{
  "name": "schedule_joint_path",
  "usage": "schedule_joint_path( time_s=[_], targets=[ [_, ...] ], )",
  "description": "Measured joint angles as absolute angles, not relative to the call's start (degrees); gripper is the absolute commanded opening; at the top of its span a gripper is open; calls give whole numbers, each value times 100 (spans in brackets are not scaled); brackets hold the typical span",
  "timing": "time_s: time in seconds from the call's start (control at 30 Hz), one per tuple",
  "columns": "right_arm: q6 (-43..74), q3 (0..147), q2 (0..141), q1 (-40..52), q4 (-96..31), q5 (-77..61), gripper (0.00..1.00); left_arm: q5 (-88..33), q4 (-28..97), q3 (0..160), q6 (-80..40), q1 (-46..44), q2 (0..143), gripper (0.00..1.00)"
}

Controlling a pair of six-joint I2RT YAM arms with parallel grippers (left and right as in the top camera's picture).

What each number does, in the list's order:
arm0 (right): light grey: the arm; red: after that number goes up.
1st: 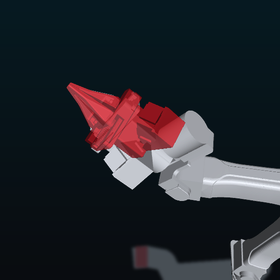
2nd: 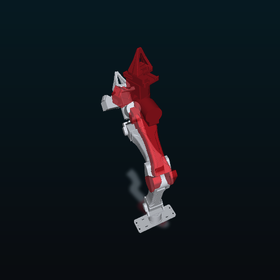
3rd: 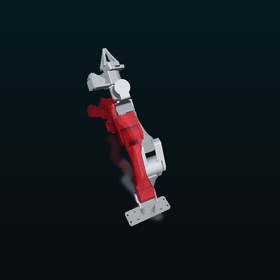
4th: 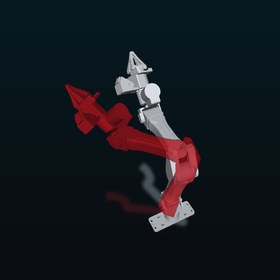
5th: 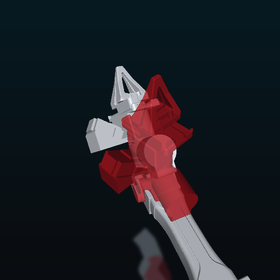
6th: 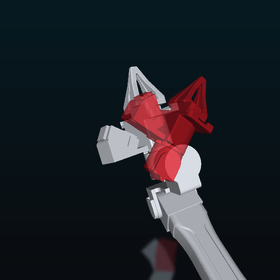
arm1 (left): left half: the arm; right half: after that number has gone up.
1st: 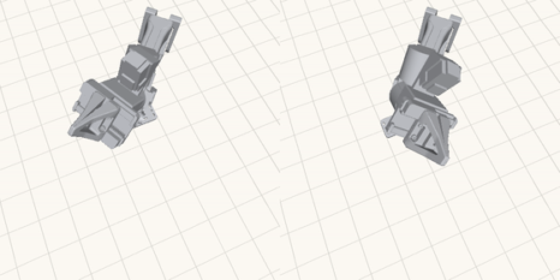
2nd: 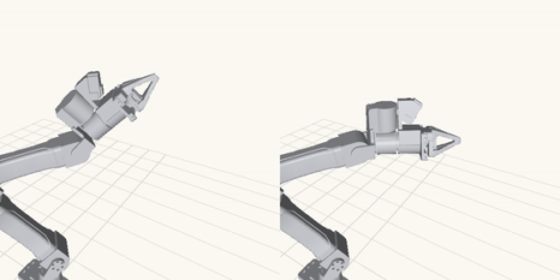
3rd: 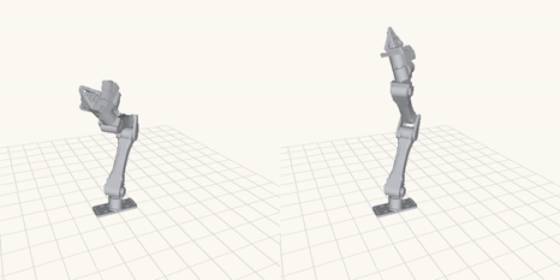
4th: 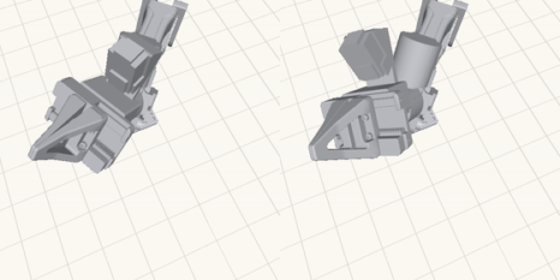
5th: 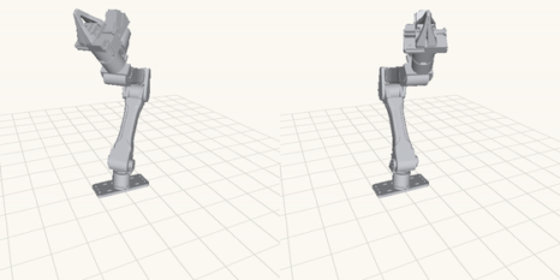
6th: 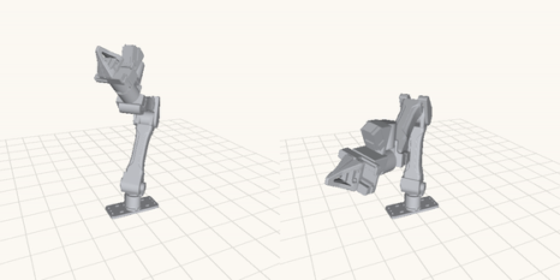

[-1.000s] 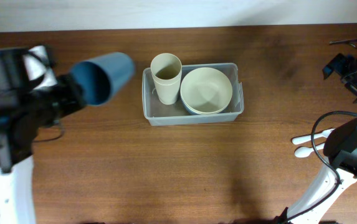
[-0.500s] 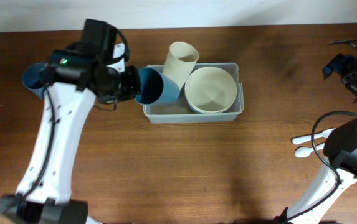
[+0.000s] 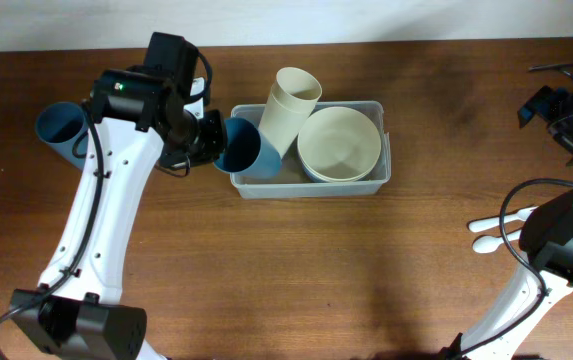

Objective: Pack container
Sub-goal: 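Lift the blue cup and carry it right into the container's front-left corner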

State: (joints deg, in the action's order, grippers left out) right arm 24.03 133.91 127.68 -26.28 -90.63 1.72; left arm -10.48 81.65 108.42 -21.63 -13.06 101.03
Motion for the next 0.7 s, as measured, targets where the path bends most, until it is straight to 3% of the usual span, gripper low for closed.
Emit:
schedule_joint_path(
  time_s=[0.7],
  targets=[
    [2403,13391,12768,-2628,-9063,172,99,-644,8442,10842,-2161,-1306,10103,2]
  ],
)
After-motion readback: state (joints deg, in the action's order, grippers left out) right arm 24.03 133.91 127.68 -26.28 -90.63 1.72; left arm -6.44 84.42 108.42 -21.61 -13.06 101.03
